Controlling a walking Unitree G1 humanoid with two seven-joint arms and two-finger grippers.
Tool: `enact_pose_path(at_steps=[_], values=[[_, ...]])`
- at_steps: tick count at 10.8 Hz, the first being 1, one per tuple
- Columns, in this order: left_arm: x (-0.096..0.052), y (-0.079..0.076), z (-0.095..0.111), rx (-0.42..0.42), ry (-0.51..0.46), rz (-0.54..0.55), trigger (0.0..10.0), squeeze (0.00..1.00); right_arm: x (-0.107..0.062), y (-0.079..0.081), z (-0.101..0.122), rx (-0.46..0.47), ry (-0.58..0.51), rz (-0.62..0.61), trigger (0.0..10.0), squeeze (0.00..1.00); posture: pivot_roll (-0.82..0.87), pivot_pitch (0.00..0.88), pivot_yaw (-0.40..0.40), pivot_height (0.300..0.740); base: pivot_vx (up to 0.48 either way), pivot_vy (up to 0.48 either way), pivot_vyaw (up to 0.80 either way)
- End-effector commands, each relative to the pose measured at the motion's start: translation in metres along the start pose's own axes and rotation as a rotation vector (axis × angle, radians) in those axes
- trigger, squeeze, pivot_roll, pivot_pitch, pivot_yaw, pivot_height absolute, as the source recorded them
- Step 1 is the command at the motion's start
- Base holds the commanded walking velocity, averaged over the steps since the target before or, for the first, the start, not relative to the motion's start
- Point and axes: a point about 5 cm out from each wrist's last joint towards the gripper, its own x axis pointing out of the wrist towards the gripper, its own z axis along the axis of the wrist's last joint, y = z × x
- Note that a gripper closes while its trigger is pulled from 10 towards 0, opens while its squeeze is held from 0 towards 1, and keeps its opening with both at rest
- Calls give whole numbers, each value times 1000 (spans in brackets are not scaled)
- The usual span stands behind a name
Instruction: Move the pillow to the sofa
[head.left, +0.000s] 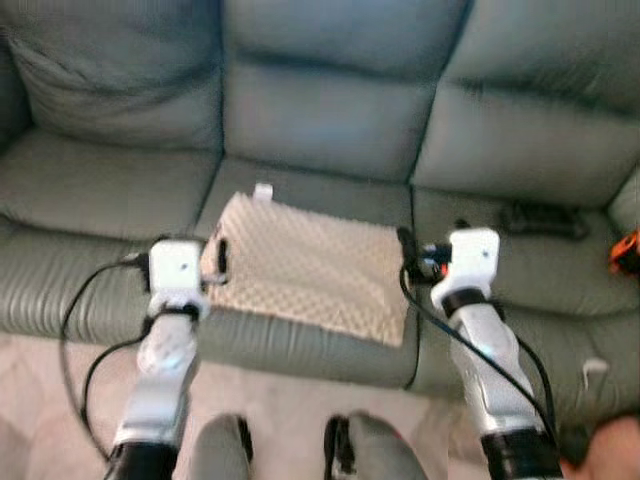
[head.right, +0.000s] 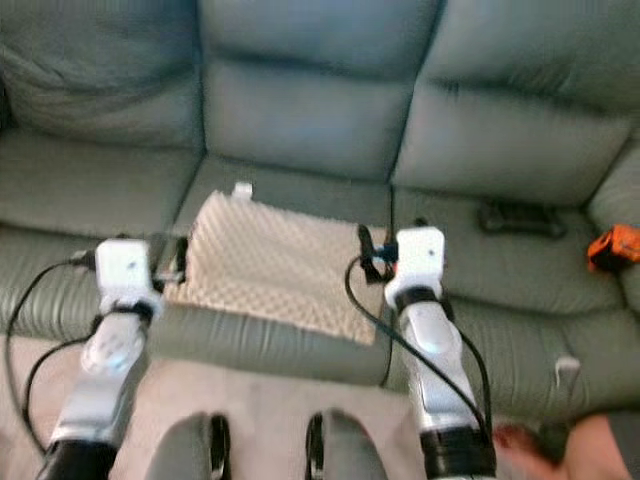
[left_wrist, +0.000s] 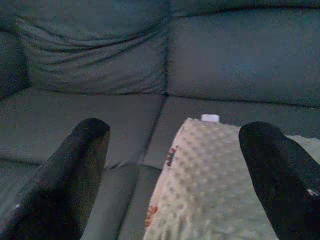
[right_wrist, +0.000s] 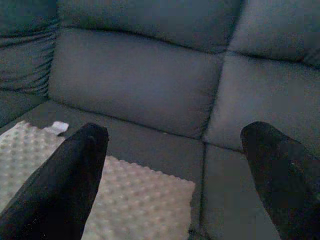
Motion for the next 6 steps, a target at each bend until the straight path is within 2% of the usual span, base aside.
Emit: enact_pose_path(at_steps=[1,2,3,4,6], values=[[-7,0,-4,16,3,-2,10000,0,-8,-7,-7,12,30,-37,10000,0,-1,45,-74,740,0,0,0],[-19,2,-13,19,25,2,10000,0,-22,-9,-12,-55,21,8,10000,0,-4,43,-78,740,0,0,788],[-26,4,-17,19,38,0,10000,0,-27,-10,-13,-61,20,14,10000,0,-7,48,-79,740,0,0,788],[-30,4,-18,14,47,-1,10000,0,-27,-5,-11,-95,-1,57,10000,0,-13,65,-77,740,0,0,763],[-25,1,-15,1,39,1,10000,0,-18,-1,-8,-77,-10,60,10000,0,-12,68,-76,740,0,0,769]])
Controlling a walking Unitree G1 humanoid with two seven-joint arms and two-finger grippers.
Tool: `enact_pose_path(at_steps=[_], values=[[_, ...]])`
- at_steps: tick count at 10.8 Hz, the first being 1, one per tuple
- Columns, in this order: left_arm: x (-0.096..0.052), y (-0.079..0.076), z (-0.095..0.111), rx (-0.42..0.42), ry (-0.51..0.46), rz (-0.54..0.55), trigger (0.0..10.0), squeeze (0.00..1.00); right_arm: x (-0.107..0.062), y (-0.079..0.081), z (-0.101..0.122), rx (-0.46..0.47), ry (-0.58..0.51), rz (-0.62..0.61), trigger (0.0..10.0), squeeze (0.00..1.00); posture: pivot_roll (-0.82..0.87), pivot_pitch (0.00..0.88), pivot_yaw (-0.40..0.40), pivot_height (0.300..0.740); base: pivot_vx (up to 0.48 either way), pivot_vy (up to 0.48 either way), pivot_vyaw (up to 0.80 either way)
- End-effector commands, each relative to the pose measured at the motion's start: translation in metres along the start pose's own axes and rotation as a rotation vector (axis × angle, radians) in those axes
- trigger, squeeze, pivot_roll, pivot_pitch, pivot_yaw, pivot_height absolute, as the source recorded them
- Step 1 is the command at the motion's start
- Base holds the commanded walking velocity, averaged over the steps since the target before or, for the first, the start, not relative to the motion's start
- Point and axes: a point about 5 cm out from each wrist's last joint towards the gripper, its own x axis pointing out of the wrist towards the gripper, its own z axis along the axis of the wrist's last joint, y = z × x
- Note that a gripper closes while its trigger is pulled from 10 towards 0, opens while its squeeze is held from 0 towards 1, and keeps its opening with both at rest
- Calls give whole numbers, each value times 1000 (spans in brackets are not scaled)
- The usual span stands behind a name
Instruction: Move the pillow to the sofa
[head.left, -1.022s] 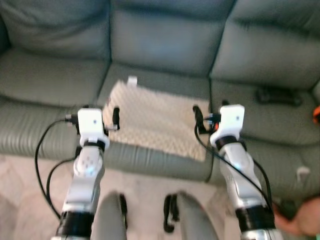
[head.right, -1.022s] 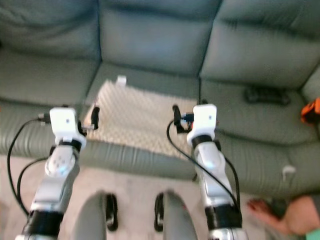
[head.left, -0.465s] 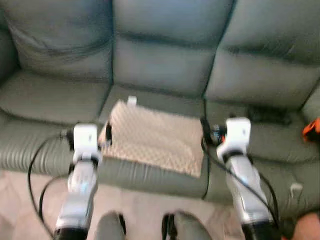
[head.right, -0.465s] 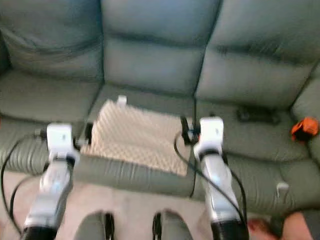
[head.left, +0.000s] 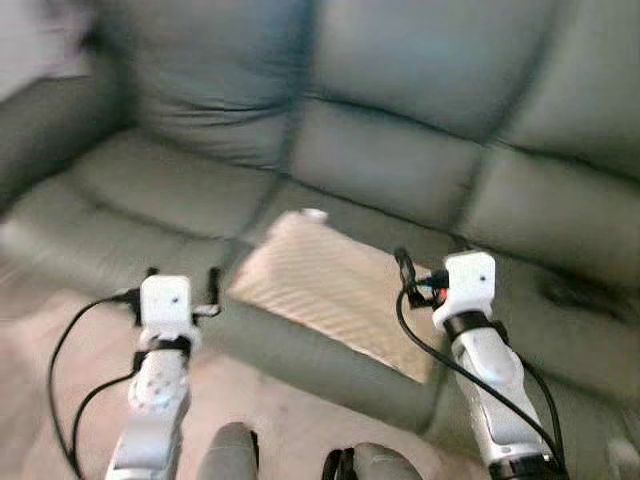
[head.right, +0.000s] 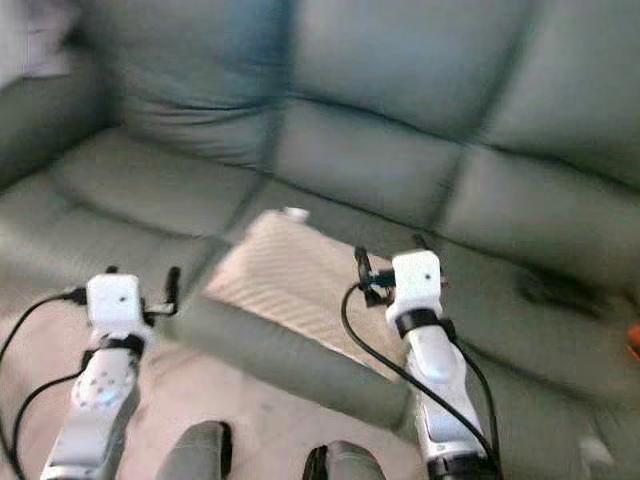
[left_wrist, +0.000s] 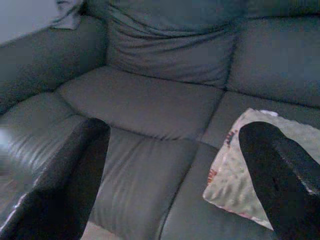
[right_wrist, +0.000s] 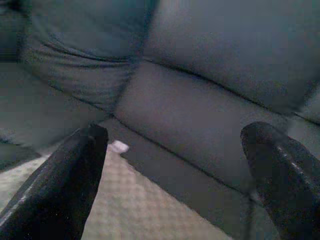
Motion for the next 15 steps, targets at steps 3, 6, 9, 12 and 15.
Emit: enact_pose_path(at_steps=[3,6,9,12,15], values=[[5,1,4,-11,2,-11,10000,0,3,-11,1,32,7,-45,10000,0,-20,87,-74,740,0,0,767],[3,4,2,-13,19,-4,10000,0,2,-10,1,33,2,-44,10000,0,-20,107,-70,740,0,320,763],[7,4,4,-20,14,3,10000,0,6,-9,5,69,-15,-41,10000,0,-19,114,-64,740,0,480,498],[9,0,5,-35,25,12,10000,0,10,-7,9,63,-32,-37,10000,0,-23,114,-63,740,0,480,0],[13,3,6,-16,25,37,10000,0,12,-4,15,51,-62,-11,10000,0,-21,111,-61,740,0,480,694]])
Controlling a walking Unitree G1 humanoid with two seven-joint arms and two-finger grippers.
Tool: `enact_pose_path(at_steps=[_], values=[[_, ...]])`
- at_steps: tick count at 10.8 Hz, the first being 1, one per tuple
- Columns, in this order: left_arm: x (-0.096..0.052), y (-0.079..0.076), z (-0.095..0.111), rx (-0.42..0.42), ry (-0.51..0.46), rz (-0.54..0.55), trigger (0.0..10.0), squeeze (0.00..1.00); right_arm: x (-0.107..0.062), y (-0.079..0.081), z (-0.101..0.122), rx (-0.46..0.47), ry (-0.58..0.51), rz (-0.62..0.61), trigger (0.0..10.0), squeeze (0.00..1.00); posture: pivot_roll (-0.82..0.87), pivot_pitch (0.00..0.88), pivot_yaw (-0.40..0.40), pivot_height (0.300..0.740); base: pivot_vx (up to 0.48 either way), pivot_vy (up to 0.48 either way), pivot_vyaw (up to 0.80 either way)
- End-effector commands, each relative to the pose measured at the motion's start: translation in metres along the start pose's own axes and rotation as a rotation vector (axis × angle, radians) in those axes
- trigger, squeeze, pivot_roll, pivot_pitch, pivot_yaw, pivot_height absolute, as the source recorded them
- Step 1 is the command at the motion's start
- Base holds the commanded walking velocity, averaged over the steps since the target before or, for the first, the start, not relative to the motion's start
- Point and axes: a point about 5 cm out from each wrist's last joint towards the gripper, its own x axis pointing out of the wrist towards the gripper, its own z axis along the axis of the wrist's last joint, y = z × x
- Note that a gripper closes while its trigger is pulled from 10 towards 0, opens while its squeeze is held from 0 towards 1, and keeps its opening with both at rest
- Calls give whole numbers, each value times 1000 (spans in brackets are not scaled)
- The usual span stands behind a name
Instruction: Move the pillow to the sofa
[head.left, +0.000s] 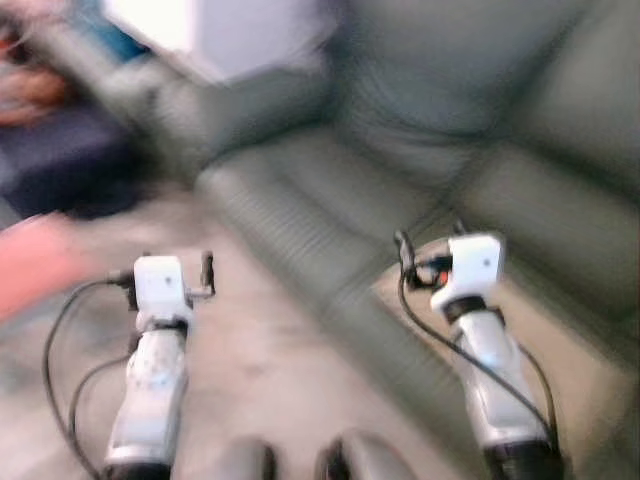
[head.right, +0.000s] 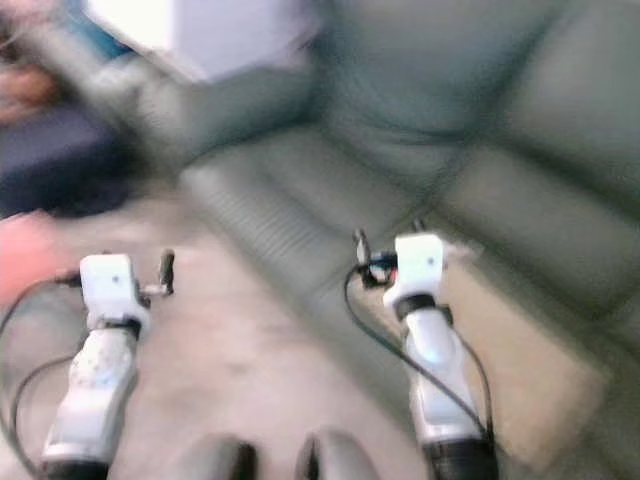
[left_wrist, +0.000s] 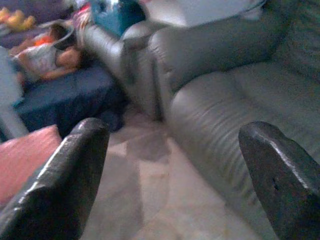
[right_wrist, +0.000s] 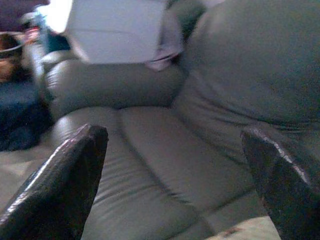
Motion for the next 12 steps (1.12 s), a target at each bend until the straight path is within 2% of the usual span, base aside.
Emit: enact_pose_path(at_steps=[1,9,10,11,12], values=[[1,4,-1,29,8,18,10000,0,2,1,5,11,-25,9,10000,0,-19,109,-62,740,0,480,800],[3,-2,0,17,-5,12,10000,0,3,3,7,6,-44,14,10000,0,-23,109,-54,740,0,480,700],[3,-2,2,31,-22,12,10000,0,3,1,6,24,-37,-2,10000,0,-22,109,-55,740,0,0,0],[-2,-3,1,44,-28,-9,10000,0,3,-6,-2,36,14,-67,10000,0,-17,107,-58,740,0,0,0],[-12,-4,-2,75,-31,-42,10000,0,1,-10,-5,42,26,-85,10000,0,-15,108,-57,740,0,0,0]])
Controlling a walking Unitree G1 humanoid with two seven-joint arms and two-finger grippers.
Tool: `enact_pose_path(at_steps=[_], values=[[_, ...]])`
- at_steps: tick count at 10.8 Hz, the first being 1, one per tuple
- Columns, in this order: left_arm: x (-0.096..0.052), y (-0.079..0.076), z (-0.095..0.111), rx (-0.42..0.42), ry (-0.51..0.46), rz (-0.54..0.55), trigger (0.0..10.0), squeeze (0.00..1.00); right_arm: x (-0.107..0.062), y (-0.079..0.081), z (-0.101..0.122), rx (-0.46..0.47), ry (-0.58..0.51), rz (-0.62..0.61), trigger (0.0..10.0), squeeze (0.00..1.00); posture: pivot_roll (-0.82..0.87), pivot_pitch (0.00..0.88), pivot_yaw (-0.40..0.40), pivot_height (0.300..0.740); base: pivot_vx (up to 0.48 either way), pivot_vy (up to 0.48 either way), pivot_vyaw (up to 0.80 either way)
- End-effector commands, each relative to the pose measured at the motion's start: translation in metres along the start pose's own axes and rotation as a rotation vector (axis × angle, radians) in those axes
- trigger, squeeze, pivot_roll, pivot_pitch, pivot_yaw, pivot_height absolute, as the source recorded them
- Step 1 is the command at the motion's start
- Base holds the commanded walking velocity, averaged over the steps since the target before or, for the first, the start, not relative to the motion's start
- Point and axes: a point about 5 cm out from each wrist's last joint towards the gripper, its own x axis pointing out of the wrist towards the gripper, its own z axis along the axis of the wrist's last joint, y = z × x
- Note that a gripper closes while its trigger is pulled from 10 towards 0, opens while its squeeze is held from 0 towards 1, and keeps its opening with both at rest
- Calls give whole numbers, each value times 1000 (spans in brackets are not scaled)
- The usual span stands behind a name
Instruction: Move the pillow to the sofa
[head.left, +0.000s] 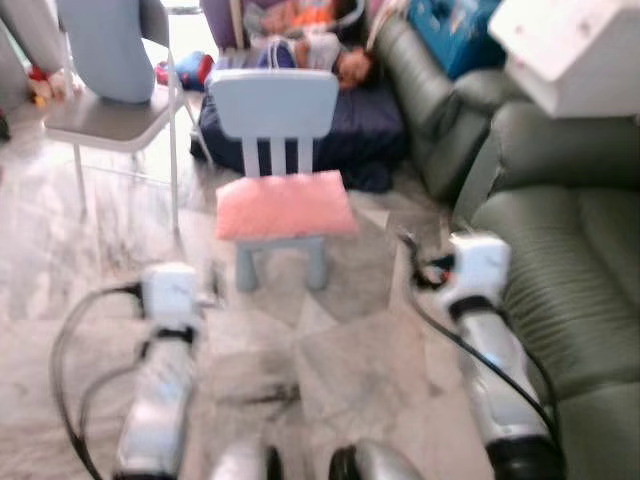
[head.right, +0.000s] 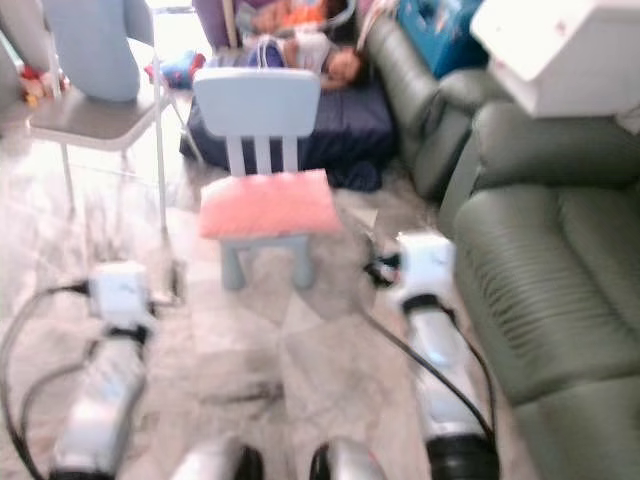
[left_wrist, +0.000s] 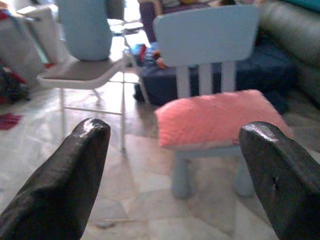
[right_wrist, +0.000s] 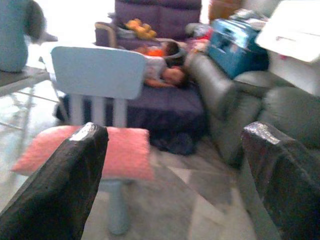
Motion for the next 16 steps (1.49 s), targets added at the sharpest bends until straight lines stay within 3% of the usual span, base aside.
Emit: enact_pose_path(at_steps=[1,2,3,4,5,7,10,16], values=[[-2,6,3,24,-19,13,10000,0,1,1,-2,-21,24,-13,10000,0,-13,109,-58,740,0,0,0],[-1,9,3,24,-20,29,10000,0,-2,8,-11,23,66,25,10000,0,-8,107,-64,740,0,0,0],[1,10,5,26,-30,39,10000,0,-4,7,-16,1,80,-54,10000,0,-2,103,-65,740,0,0,0],[2,9,8,49,-45,31,10000,0,-7,9,-19,-88,71,-23,10000,0,0,100,-60,740,0,0,0],[3,9,10,66,-65,15,10000,0,-11,15,-19,-32,81,33,10000,0,-1,95,-51,740,0,0,0],[8,11,11,47,-59,20,10000,0,-8,11,-15,-57,54,7,10000,0,0,86,-46,740,131,0,0],[13,15,13,53,-67,35,10000,0,0,3,-10,-63,29,-4,10000,0,3,86,-49,740,346,0,715],[15,15,12,44,-63,33,10000,0,0,0,-9,-36,21,-28,10000,0,-6,104,-48,740,423,0,0]])
